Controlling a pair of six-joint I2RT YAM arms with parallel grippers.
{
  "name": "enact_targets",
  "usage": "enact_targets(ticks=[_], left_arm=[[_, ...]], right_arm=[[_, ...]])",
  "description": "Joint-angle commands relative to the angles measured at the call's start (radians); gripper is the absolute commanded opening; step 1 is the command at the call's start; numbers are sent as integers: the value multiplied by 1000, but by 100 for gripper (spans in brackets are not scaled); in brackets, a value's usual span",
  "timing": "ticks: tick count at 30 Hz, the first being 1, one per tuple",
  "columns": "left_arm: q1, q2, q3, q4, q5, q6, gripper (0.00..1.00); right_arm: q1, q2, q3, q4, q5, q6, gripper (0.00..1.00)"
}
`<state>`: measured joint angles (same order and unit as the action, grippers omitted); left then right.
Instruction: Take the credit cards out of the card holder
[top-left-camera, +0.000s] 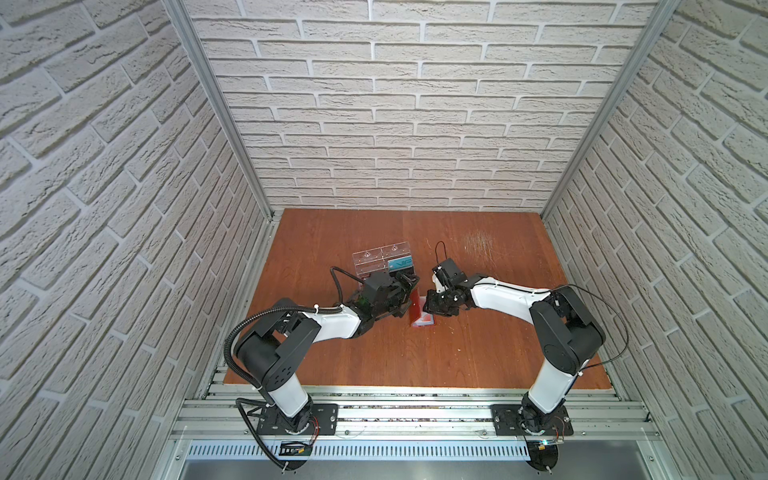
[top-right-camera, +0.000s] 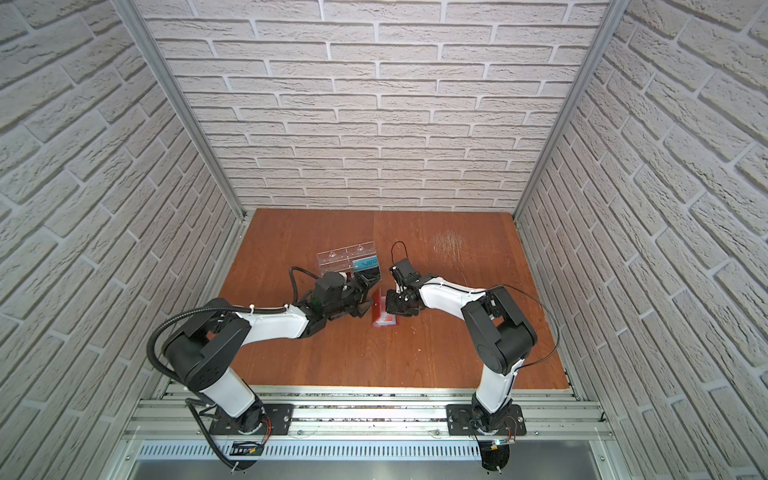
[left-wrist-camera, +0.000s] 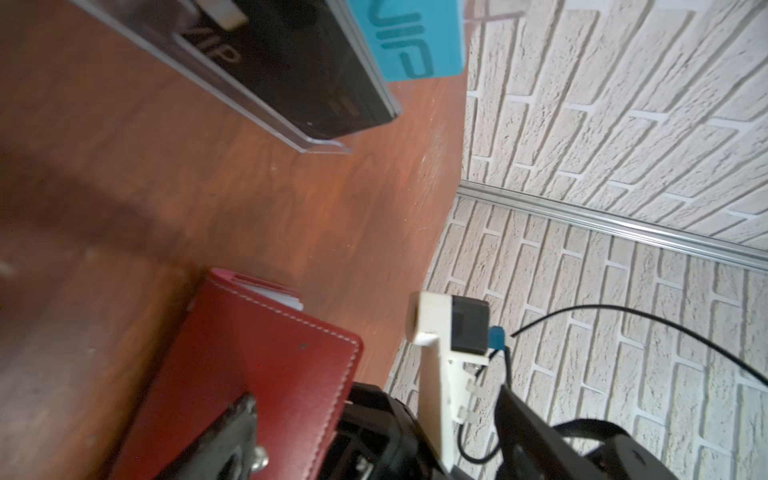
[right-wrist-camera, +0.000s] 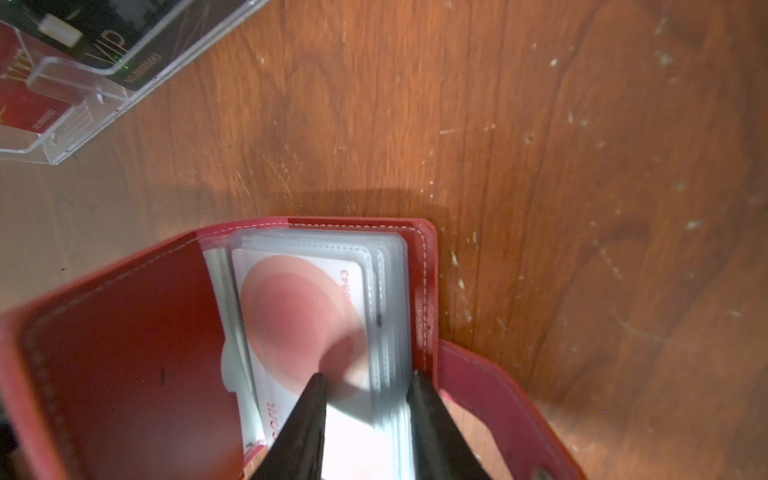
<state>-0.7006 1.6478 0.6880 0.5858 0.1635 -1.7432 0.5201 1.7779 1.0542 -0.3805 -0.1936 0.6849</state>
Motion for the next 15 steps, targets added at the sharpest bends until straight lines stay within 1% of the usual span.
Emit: enact_targets(ticks=[1, 6, 9, 15], left_arm=[[18, -45, -28, 8, -1, 27, 89], [42, -100, -68, 9, 4, 32, 89], [61, -149, -83, -25, 13, 56, 91], [90, -242, -137, -76, 18, 90, 97]], right_arm=[[-5, -32, -15, -15, -10, -2, 34], [-5, -55, -17, -16, -13, -2, 34], [-5, -93, -7, -47, 15, -13, 36], [0, -120, 32, -132, 84, -35, 43]])
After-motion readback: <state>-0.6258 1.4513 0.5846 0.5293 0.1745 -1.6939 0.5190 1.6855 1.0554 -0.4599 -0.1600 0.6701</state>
